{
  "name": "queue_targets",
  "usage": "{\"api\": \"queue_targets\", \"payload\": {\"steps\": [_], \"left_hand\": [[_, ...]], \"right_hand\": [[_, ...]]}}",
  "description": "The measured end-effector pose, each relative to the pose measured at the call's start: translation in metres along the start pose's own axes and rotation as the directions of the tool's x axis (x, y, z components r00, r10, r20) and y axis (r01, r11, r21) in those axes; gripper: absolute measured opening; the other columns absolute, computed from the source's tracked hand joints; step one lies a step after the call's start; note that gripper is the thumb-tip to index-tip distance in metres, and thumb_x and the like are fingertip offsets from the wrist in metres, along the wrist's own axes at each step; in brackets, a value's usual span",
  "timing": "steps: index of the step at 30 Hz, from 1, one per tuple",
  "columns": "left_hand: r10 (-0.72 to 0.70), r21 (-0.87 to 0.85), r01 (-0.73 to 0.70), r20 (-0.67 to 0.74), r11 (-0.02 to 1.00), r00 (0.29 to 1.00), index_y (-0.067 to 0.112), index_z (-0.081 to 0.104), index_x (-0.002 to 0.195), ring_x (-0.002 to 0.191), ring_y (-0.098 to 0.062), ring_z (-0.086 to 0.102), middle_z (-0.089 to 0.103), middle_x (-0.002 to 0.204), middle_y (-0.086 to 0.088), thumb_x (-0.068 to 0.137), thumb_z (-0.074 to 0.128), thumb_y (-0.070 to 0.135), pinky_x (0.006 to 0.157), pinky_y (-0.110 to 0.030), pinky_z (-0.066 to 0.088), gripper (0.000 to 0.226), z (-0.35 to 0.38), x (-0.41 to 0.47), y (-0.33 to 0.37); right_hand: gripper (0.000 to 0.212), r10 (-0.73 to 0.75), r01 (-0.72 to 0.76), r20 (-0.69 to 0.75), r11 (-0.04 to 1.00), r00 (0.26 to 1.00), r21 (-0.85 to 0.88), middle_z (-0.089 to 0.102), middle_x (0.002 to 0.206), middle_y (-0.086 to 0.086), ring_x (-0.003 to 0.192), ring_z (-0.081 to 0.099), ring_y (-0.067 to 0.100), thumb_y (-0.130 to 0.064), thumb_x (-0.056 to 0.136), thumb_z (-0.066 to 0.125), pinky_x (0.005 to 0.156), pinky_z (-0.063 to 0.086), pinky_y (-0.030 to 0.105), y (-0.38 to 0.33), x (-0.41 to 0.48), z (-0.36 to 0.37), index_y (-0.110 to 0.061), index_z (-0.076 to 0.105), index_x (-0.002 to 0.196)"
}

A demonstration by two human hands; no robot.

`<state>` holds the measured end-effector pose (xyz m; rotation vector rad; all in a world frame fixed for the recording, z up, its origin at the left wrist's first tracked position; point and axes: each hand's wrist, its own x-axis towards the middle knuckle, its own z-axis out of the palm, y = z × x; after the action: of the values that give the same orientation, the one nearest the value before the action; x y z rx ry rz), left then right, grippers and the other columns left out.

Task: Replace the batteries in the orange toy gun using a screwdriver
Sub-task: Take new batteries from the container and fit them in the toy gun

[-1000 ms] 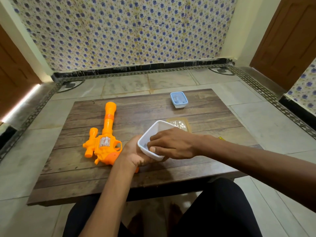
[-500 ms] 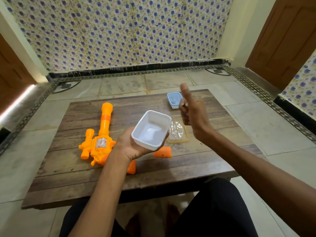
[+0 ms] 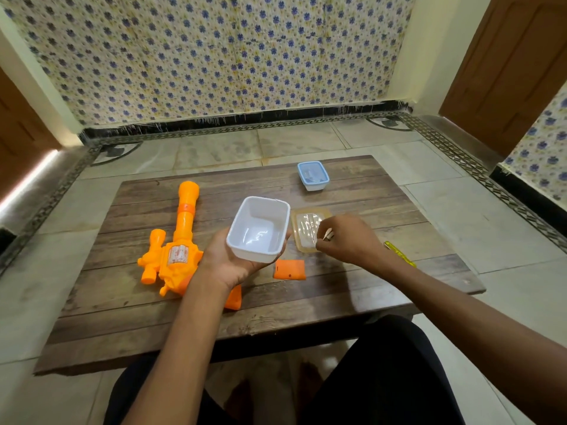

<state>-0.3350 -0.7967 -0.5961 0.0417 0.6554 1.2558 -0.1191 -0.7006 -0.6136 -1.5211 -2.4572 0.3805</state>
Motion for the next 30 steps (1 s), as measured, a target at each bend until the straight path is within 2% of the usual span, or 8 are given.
{"api": "queue_targets", "payload": {"steps": [4, 7, 13, 18, 21, 24, 28, 30], "left_hand": [[0.064, 0.035, -0.062, -0.053, 0.997, 0.997, 0.005, 0.054, 0.139, 0.130, -0.047, 0.049, 0.056, 0.138, -0.027, 0.089, 0.047, 0.013, 0.111, -0.058, 0.037, 0.051, -0.011, 0.009, 0.001], [0.089, 0.062, -0.086, -0.058, 0.994, 0.994, 0.005, 0.053, 0.140, 0.134, -0.045, 0.047, 0.053, 0.142, -0.025, 0.094, 0.044, 0.016, 0.114, -0.058, 0.033, 0.048, -0.018, 0.018, 0.001], [0.043, 0.046, -0.040, -0.077, 0.998, 0.996, 0.010, 0.059, 0.135, 0.129, -0.047, 0.051, 0.060, 0.134, -0.026, 0.091, 0.052, 0.060, 0.109, -0.064, 0.036, 0.067, -0.019, 0.029, -0.002], [0.125, 0.170, -0.107, -0.101, 0.980, 0.987, 0.012, 0.058, 0.136, 0.123, -0.040, 0.057, 0.064, 0.131, -0.016, 0.093, 0.056, 0.044, 0.103, -0.062, 0.043, 0.053, -0.002, 0.039, -0.006], [0.196, 0.285, -0.144, -0.166, 0.948, 0.966, 0.014, 0.059, 0.125, 0.093, -0.029, 0.066, 0.069, 0.107, -0.012, 0.100, 0.046, 0.036, 0.082, -0.044, 0.054, 0.036, 0.014, 0.052, -0.014], [0.226, 0.350, -0.125, -0.266, 0.928, 0.937, 0.014, 0.056, 0.129, 0.089, -0.028, 0.064, 0.067, 0.108, -0.013, 0.103, 0.046, 0.033, 0.071, -0.043, 0.054, 0.034, 0.025, 0.076, -0.020], [0.315, 0.473, -0.128, -0.341, 0.872, 0.885, 0.010, 0.052, 0.129, 0.093, -0.029, 0.063, 0.065, 0.109, -0.012, 0.103, 0.050, 0.028, 0.085, -0.051, 0.053, 0.031, 0.031, 0.112, -0.015], [0.359, 0.548, -0.119, -0.355, 0.828, 0.863, 0.007, 0.054, 0.129, 0.097, -0.030, 0.064, 0.064, 0.116, -0.012, 0.102, 0.053, 0.028, 0.084, -0.048, 0.054, 0.034, 0.036, 0.126, -0.009]], "right_hand": [[0.021, -0.165, 0.174, 0.062, 0.962, 0.984, -0.211, 0.070, 0.099, 0.000, 0.092, 0.065, 0.025, -0.034, 0.080, 0.061, 0.069, 0.045, 0.031, -0.002, 0.003, 0.008, -0.028, 0.068, 0.099], [0.022, -0.216, 0.242, 0.125, 0.935, 0.968, -0.259, 0.067, 0.103, 0.001, 0.093, 0.065, 0.027, -0.030, 0.081, 0.058, 0.069, 0.046, 0.033, -0.004, 0.005, 0.010, -0.025, 0.066, 0.101], [0.017, -0.273, 0.300, 0.124, 0.889, 0.954, -0.345, 0.062, 0.100, 0.004, 0.084, 0.063, 0.032, -0.022, 0.082, 0.056, 0.060, 0.037, 0.032, -0.009, 0.007, 0.010, -0.016, 0.066, 0.094], [0.015, -0.217, 0.210, 0.012, 0.930, 0.976, -0.302, 0.063, 0.099, 0.001, 0.083, 0.063, 0.030, -0.025, 0.082, 0.058, 0.064, 0.048, 0.034, 0.007, 0.005, -0.003, -0.017, 0.067, 0.091], [0.013, -0.191, 0.177, -0.016, 0.932, 0.981, -0.317, 0.064, 0.098, -0.001, 0.083, 0.064, 0.026, -0.024, 0.082, 0.061, 0.062, 0.047, 0.031, 0.025, 0.004, -0.014, -0.018, 0.069, 0.091], [0.011, -0.164, 0.147, -0.022, 0.931, 0.986, -0.335, 0.065, 0.095, 0.000, 0.079, 0.063, 0.024, -0.022, 0.082, 0.063, 0.062, 0.050, 0.032, 0.043, 0.008, -0.019, -0.018, 0.071, 0.088], [0.009, -0.110, 0.096, -0.022, 0.935, 0.994, -0.342, 0.064, 0.094, 0.001, 0.078, 0.063, 0.024, -0.020, 0.080, 0.065, 0.062, 0.052, 0.032, 0.062, 0.019, -0.021, -0.018, 0.072, 0.086], [0.010, -0.113, 0.104, -0.007, 0.936, 0.994, -0.337, 0.064, 0.095, 0.000, 0.080, 0.063, 0.024, -0.019, 0.079, 0.065, 0.059, 0.047, 0.030, 0.068, 0.023, -0.023, -0.019, 0.072, 0.086]]}}
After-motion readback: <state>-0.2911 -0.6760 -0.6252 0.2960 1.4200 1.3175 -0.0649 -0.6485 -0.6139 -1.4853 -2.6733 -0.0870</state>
